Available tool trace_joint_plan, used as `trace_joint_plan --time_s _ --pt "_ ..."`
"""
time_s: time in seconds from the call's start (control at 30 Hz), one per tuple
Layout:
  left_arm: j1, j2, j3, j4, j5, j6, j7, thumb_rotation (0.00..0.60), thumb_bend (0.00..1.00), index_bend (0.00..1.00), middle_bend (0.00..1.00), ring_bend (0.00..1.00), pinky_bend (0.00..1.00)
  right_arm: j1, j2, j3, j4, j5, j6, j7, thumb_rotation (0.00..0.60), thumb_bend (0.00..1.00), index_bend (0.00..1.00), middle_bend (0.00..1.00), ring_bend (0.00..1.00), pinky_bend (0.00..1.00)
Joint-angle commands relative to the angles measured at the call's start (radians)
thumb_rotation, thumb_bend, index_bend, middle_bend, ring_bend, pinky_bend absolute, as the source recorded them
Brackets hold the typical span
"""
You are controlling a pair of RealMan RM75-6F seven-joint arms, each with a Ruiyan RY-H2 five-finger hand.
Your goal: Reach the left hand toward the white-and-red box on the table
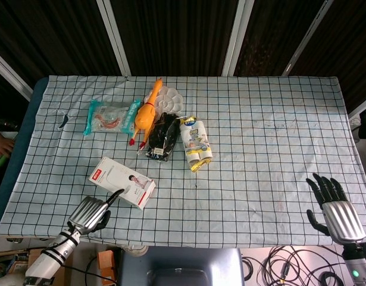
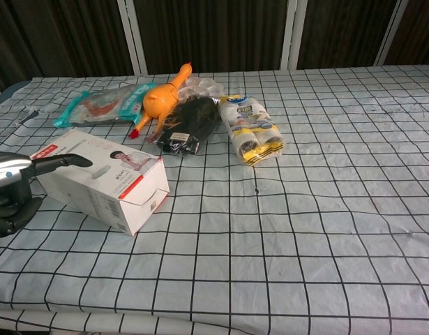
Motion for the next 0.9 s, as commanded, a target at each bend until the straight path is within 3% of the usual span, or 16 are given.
trace_joint_plan --time_s 0.03,0.13,0.17,0.27,0.33,0.43,0.53,0.63,0.9 --pt "0.008 0.010 0.005 -0.004 0.026 0.024 -0.014 0.600 0.70 0.00 1.00 1.00 1.00 0.000 -0.001 -0.001 0.000 -0.001 0.000 -0.005 0.600 0.39 0.00 0.00 0.00 0.00" --pt "0.036 0.035 0.027 0.003 0.123 0.087 -0.063 0.600 0.65 0.00 0.97 0.96 0.95 0.000 -0.002 -0.004 -0.001 -0.005 -0.003 -0.008 0.600 0.39 0.00 0.00 0.00 0.00" --pt "0.047 0.052 0.041 0.008 0.161 0.109 -0.085 0.600 0.60 0.00 0.85 0.85 0.84 0.000 -0.002 -0.005 -0.002 -0.007 -0.003 -0.011 0.600 0.39 0.00 0.00 0.00 0.00" --pt "0.103 0.106 0.090 0.049 0.302 0.228 -0.185 0.600 0.47 0.00 0.15 0.19 0.32 -0.002 -0.009 -0.008 -0.001 -0.014 0.001 -0.023 0.600 0.39 0.00 0.00 0.00 0.00" --pt "0.173 0.133 0.129 0.110 0.408 0.375 -0.258 0.600 0.43 0.00 0.00 0.01 0.14 -0.003 -0.016 -0.013 0.000 -0.022 0.001 -0.043 0.600 0.39 0.00 0.00 0.00 0.00" --pt "0.276 0.129 0.180 0.244 0.499 0.562 -0.376 0.600 0.42 0.00 0.00 0.00 0.04 -0.005 -0.025 -0.019 -0.001 -0.030 0.001 -0.067 0.600 0.39 0.00 0.00 0.00 0.00" --pt "0.345 0.078 0.203 0.381 0.511 0.649 -0.461 0.600 0.42 0.00 0.00 0.00 0.02 -0.008 -0.039 -0.023 0.001 -0.036 0.002 -0.096 0.600 0.39 0.00 0.00 0.00 0.00" --pt "0.349 0.073 0.218 0.423 0.507 0.610 -0.460 0.600 0.42 0.00 0.00 0.00 0.01 -0.007 -0.048 -0.029 0.000 -0.047 -0.002 -0.116 0.600 0.39 0.00 0.00 0.00 0.00" --pt "0.333 0.081 0.206 0.406 0.500 0.564 -0.472 0.600 0.42 0.00 0.00 0.00 0.01 -0.013 -0.052 -0.030 0.003 -0.047 0.006 -0.130 0.600 0.39 0.00 0.00 0.00 0.00"
